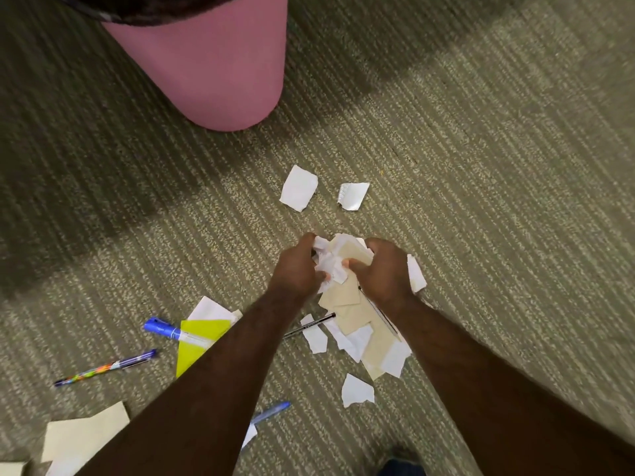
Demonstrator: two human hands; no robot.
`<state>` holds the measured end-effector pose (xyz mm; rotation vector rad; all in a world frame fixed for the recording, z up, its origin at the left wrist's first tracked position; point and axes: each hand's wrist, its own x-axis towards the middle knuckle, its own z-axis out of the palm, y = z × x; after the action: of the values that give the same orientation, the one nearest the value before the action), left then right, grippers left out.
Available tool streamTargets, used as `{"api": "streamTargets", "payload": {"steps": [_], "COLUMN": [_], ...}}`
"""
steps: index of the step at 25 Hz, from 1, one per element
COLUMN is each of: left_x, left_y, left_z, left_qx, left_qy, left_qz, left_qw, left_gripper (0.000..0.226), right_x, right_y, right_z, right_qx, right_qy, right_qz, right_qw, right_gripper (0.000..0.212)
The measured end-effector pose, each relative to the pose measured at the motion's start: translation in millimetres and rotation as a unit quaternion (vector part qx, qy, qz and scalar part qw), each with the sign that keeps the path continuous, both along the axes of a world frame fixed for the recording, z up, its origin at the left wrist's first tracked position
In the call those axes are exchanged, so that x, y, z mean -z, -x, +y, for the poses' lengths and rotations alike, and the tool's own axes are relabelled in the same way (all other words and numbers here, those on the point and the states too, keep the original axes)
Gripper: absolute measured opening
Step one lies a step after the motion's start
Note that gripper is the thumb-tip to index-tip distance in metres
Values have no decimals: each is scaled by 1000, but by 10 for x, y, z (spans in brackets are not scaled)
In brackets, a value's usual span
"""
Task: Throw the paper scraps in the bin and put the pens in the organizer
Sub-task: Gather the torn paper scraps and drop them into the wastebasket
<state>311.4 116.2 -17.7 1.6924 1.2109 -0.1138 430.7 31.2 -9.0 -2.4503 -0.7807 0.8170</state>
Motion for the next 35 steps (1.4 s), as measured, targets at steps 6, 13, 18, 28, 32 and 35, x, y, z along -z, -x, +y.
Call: {"api": "streamTargets", "payload": {"steps": [6, 13, 18, 28, 32, 35], "left_x": [-82, -301, -892, -3208, -4035, -4362], "left_y": [163, 552, 811, 1736, 1867, 1732], "left_z": [150, 73, -52, 104, 97, 202], "left_qx": [-16, -155, -277, -406, -460, -478], "left_qy": [-14, 32, 72, 104, 128, 133], "left_qz": [54, -74, -146, -266, -310, -334], "left_qw": [998, 985, 947, 868, 822, 801], "left_gripper": [32, 20, 20, 15, 23, 23], "right_x": [-178, -510, -1170, -3309, -4073, -4327], "right_y": [56, 43, 193, 1053, 1242, 1132], "right_z": [-2, -140, -169, 381, 613, 848], "right_qx": [127, 266, 327, 344, 354, 380], "right_qy": [-106, -220, -308, -329, -338, -330], "right_qz": [99, 150, 199, 323, 332, 337], "right_qw": [981, 927, 871, 818, 807, 796], "right_gripper": [25, 23, 20, 18, 15, 14]}}
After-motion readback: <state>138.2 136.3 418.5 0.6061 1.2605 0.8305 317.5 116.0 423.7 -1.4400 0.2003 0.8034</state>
